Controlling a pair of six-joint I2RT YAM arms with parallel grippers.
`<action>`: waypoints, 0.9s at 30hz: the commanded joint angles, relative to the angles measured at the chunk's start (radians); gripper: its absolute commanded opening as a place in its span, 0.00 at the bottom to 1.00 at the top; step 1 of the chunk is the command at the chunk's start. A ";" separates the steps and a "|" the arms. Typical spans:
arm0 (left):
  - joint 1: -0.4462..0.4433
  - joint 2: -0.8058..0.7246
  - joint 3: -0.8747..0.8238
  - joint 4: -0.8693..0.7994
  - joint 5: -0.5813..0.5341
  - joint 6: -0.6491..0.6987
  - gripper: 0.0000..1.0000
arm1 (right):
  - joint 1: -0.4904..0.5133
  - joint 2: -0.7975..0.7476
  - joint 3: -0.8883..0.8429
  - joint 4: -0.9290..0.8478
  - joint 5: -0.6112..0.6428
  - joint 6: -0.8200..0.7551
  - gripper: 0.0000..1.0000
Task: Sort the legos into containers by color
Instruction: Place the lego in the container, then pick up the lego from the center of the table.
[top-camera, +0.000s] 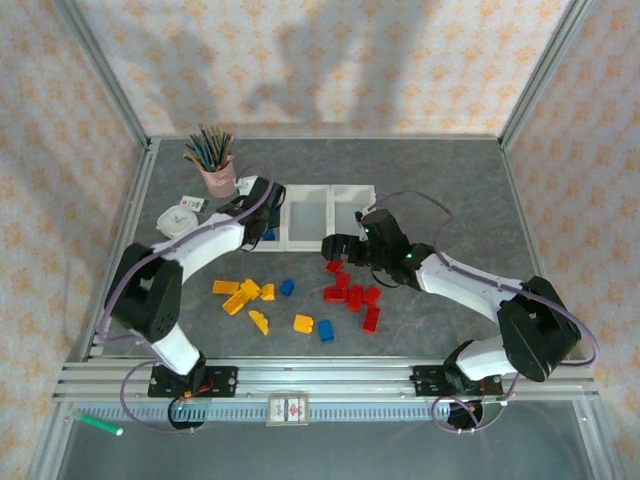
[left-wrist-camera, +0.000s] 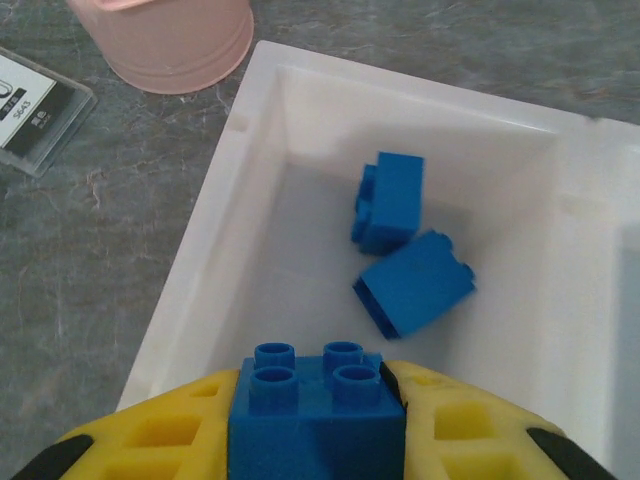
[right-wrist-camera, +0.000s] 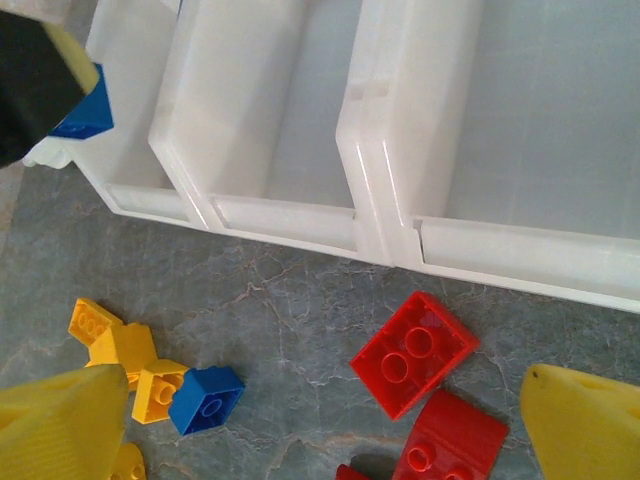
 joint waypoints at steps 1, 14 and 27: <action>0.023 0.064 0.081 0.017 -0.050 0.076 0.30 | -0.003 0.011 0.035 0.020 0.033 0.008 1.00; 0.030 0.026 0.088 -0.034 0.007 0.109 0.53 | -0.003 0.005 0.057 -0.045 0.040 -0.030 1.00; -0.078 -0.308 -0.146 -0.120 0.165 0.028 0.57 | 0.033 -0.070 -0.003 -0.149 0.058 -0.057 1.00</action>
